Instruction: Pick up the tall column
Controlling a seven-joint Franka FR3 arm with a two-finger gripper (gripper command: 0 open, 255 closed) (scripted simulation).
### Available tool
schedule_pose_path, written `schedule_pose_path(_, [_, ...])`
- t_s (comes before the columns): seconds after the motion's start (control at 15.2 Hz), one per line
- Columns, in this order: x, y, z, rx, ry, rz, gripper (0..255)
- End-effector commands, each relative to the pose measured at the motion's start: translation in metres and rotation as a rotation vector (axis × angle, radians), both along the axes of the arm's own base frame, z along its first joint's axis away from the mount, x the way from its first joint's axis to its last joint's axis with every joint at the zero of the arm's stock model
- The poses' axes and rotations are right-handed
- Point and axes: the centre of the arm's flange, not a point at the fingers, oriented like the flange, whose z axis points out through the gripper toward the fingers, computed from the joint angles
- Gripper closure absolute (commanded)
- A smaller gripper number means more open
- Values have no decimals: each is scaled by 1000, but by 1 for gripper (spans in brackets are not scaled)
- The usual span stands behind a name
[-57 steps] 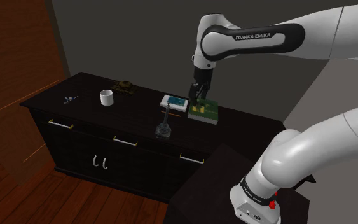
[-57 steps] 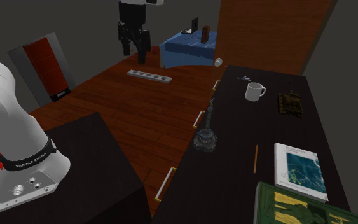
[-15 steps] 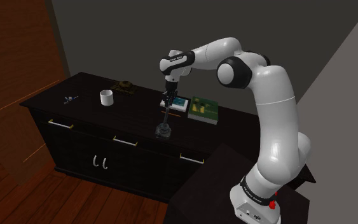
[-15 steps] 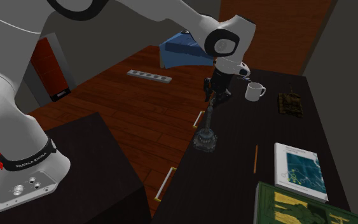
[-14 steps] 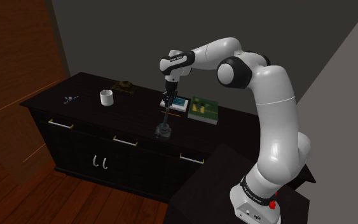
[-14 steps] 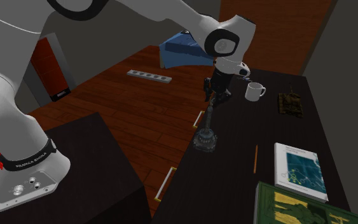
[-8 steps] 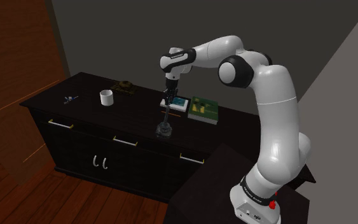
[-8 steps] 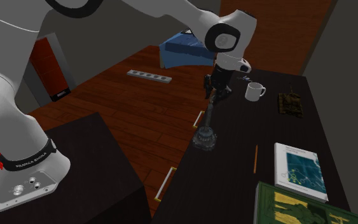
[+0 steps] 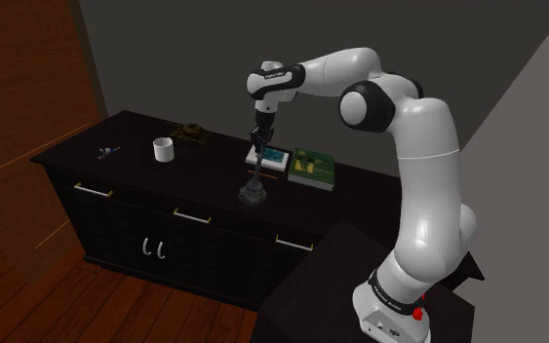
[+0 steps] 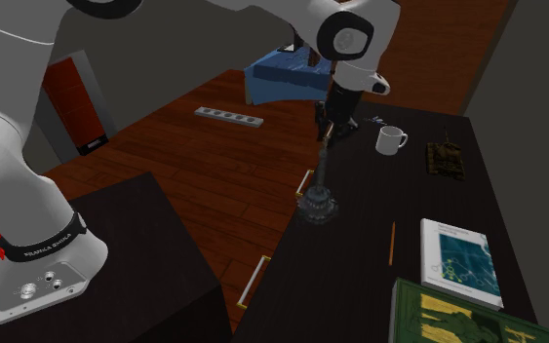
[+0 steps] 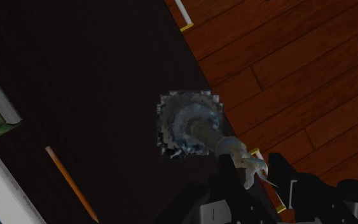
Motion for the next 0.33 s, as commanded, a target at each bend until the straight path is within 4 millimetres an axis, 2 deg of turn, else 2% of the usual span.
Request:
schedule_pose_path(0.0, [0,0,12,0,0,0,255])
schedule_pose_path(0.13, [0,0,23,0,0,0,255])
schedule_pose_path(0.26, [0,0,24,0,0,0,255])
